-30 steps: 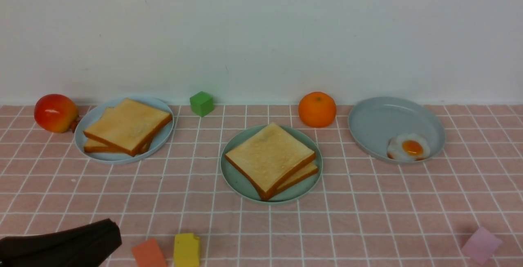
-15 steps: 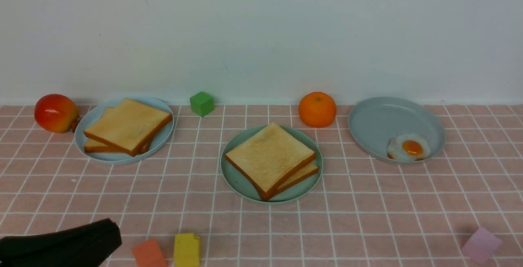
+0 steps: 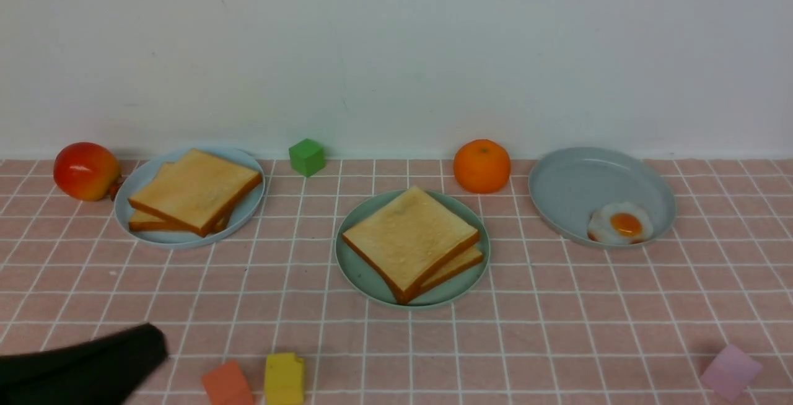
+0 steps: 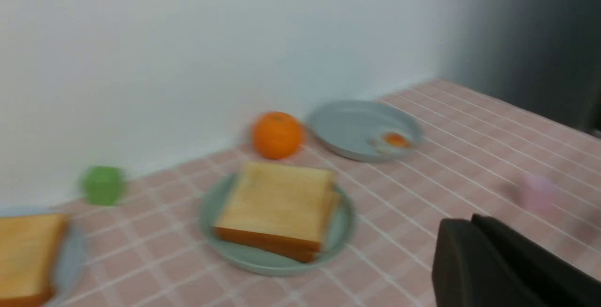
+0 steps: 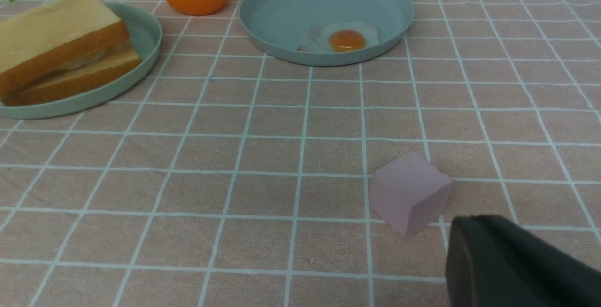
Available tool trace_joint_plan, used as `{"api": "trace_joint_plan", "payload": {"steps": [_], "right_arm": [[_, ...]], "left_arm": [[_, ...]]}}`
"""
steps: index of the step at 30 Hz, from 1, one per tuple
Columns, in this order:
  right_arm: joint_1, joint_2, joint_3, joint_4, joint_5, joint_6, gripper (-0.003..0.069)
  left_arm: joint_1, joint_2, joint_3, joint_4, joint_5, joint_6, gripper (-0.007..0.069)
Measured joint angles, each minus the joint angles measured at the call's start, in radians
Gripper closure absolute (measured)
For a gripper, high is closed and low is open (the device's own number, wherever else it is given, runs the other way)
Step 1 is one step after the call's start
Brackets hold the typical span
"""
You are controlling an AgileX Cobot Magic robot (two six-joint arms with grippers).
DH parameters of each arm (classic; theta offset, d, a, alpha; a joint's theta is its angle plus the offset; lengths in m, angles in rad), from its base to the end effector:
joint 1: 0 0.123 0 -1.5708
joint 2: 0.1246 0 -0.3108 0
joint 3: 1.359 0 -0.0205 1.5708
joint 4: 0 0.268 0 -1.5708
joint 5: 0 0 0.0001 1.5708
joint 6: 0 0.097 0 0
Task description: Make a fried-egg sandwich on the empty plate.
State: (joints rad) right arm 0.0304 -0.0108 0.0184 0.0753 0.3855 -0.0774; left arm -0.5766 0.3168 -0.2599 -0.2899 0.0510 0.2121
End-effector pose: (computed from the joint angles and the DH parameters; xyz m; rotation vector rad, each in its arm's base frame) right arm 0.0491 0.0042 0.1708 -0.0551 1.8750 0.0422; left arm 0.0690 -0.0466 0.2825 0.4098 1.5609 -0.5200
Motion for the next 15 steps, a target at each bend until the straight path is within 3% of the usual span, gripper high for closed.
{"api": "trace_joint_plan", "payload": {"steps": [1,3,9,15], "right_arm": [[0.000,0.000,0.000,0.000,0.000,0.000,0.0641],[0.000,0.000,0.000,0.000,0.000,0.000,0.0639],[0.000,0.000,0.000,0.000,0.000,0.000,0.0631],[0.000,0.000,0.000,0.000,0.001,0.000,0.0627]], "left_arm": [[0.010,-0.005,0.002,0.001,0.000,0.000,0.0633],[0.135,-0.077,0.034,0.021,0.007,-0.049,0.0638],[0.441,-0.285,0.185,0.207,0.153,-0.293,0.0638],[0.529,-0.327,0.285,0.290,0.289,-0.434,0.0638]]}}
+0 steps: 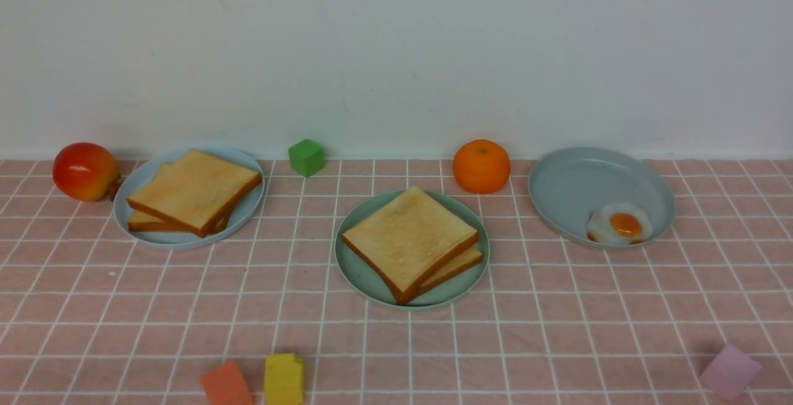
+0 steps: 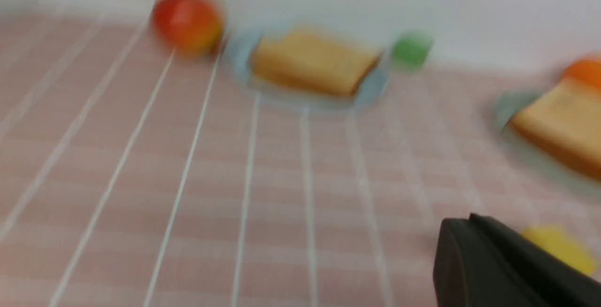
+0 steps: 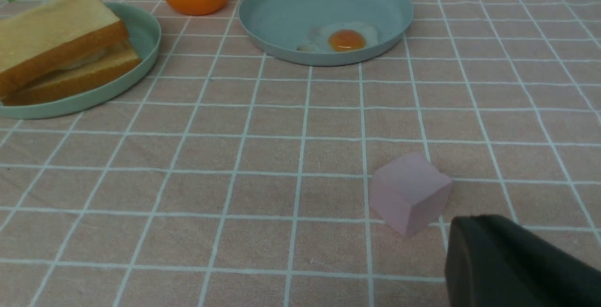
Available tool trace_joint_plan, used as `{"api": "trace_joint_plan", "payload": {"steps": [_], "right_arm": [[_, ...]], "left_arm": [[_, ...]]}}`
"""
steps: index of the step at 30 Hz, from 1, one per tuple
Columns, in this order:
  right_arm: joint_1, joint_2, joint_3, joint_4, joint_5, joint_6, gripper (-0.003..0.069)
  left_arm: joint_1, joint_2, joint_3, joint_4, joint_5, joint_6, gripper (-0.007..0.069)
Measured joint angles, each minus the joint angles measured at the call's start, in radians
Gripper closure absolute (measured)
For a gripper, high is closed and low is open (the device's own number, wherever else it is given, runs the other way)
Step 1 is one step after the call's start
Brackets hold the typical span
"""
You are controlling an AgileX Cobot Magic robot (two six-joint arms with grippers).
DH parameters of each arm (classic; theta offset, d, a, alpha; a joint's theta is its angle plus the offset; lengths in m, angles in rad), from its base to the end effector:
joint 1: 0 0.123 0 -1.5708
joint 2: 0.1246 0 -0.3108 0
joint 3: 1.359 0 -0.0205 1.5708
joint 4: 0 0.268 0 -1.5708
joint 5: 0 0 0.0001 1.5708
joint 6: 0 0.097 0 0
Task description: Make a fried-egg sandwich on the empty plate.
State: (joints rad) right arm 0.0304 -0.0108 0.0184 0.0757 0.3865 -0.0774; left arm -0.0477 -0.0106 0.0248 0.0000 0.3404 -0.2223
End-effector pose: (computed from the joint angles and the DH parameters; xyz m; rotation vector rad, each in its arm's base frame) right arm 0.0491 0.0043 0.1707 -0.0549 1.8760 0.0427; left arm 0.0505 -0.0024 0.1726 -0.1606 1.8353 -0.1892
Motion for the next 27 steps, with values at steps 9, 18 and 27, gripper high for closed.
{"api": "trace_joint_plan", "payload": {"steps": [9,18,27], "right_arm": [[0.000,0.000,0.000,0.001,0.000,0.000,0.0613],[0.000,0.000,0.000,0.001,0.000,0.000,0.0605],[0.000,0.000,0.000,0.001,0.000,0.000,0.0592]], "left_arm": [[0.006,0.000,0.005,0.024,0.052,-0.020,0.0638],[0.006,0.000,0.005,0.024,0.052,-0.021,0.0638],[0.006,0.000,0.005,0.024,0.052,-0.022,0.0638]]}}
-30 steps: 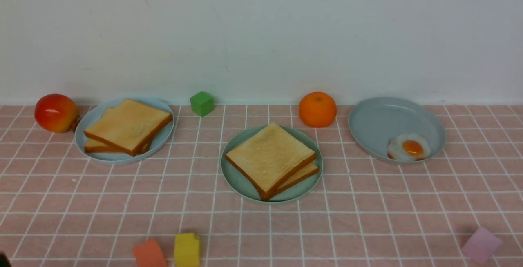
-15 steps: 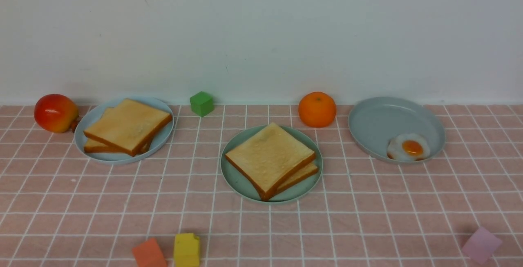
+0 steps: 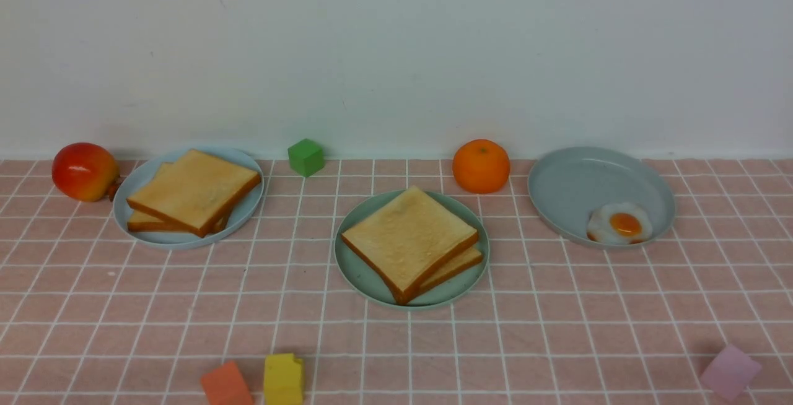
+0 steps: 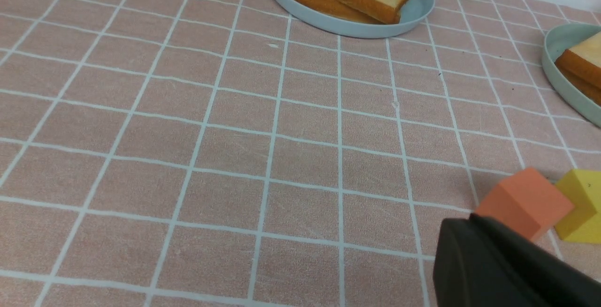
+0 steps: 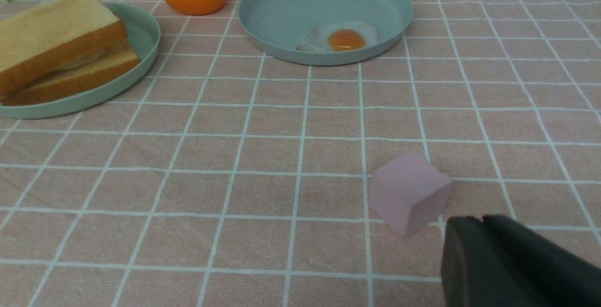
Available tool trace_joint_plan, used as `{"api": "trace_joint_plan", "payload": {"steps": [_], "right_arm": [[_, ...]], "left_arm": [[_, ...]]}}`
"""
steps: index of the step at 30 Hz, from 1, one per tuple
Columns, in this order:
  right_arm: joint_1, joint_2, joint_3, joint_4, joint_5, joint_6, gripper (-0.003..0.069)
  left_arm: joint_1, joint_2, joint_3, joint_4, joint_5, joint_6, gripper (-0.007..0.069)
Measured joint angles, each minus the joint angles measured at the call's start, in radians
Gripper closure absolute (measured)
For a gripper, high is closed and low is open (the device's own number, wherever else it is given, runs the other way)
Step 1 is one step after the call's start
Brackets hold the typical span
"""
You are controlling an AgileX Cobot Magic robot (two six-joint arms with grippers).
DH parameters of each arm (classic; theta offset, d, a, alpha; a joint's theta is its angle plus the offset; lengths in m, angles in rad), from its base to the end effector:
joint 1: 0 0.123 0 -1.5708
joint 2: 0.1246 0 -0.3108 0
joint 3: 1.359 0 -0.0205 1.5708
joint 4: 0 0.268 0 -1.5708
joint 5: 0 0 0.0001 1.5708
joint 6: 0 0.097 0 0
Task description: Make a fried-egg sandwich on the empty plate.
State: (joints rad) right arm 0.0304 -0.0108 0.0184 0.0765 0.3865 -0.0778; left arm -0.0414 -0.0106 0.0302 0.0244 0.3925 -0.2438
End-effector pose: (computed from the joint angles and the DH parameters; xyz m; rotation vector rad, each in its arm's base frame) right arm 0.0491 0.0043 0.1707 -0.0548 1.8760 0.0432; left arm 0.0491 -0.0011 0.1659 -0.1769 1.8909 -0.1699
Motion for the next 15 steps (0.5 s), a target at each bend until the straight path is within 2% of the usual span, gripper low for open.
{"api": "trace_joint_plan", "payload": {"steps": [15], "right_arm": [[0.000,0.000,0.000,0.000,0.000,-0.002,0.0572]], "left_arm": [[0.000,0.000,0.000,0.000,0.000,0.000,0.0631]]}}
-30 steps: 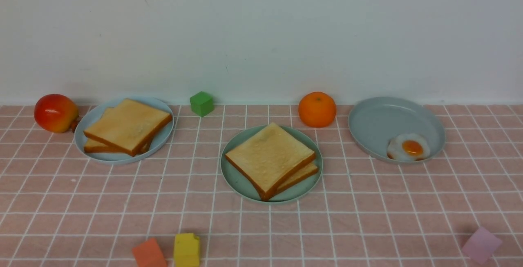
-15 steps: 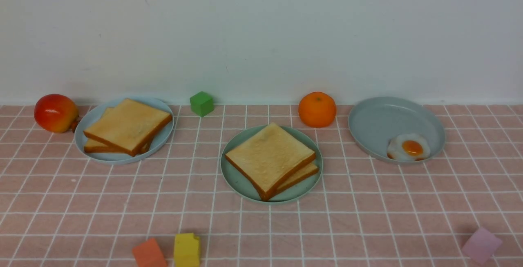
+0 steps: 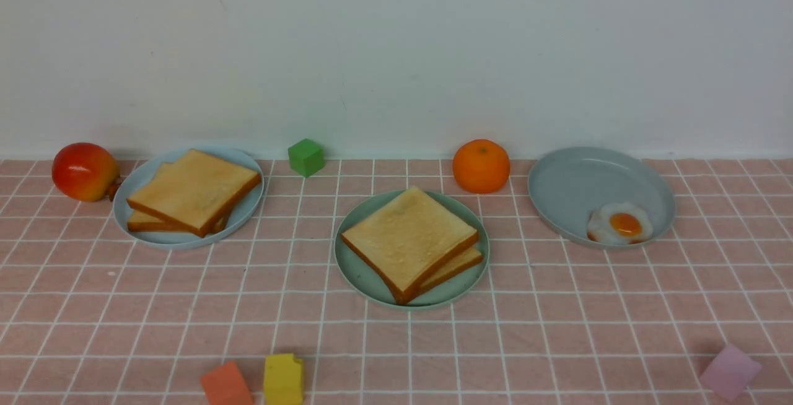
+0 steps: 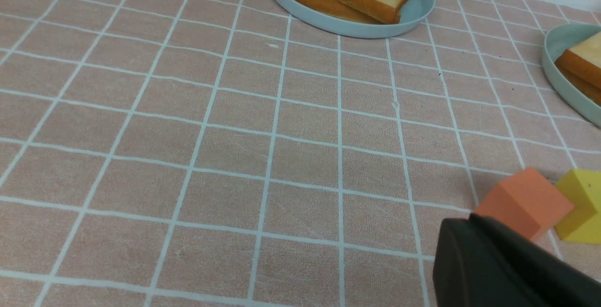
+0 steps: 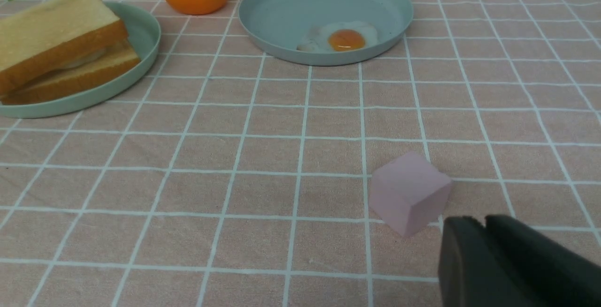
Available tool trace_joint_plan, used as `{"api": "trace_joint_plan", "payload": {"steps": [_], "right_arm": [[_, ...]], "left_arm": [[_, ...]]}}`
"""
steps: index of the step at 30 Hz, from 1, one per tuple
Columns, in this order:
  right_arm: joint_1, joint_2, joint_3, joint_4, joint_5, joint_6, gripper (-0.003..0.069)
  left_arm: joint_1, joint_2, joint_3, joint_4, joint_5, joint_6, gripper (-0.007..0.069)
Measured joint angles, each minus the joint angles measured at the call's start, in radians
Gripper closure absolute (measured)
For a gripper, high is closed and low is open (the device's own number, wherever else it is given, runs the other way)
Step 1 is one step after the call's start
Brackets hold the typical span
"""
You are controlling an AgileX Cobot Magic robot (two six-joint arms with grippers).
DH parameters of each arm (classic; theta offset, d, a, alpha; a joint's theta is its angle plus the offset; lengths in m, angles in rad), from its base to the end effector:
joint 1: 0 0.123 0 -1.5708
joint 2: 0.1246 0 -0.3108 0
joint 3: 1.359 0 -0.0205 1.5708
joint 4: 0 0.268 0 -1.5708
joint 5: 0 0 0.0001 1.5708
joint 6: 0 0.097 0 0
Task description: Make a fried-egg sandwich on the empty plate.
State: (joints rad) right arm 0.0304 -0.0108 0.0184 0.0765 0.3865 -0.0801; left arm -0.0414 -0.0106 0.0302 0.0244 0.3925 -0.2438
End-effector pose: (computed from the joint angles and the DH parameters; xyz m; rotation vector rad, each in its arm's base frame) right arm 0.0491 0.0043 0.1707 -0.0570 1.8759 0.0416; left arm 0.0491 -0.0011 0.1659 -0.1769 1.8909 -0.1699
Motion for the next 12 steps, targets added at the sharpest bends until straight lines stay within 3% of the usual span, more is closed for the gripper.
{"api": "trace_joint_plan", "payload": {"steps": [12], "right_arm": [[0.000,0.000,0.000,0.000,0.000,0.000,0.0558]], "left_arm": [[0.000,0.000,0.000,0.000,0.000,0.000,0.0627]]}}
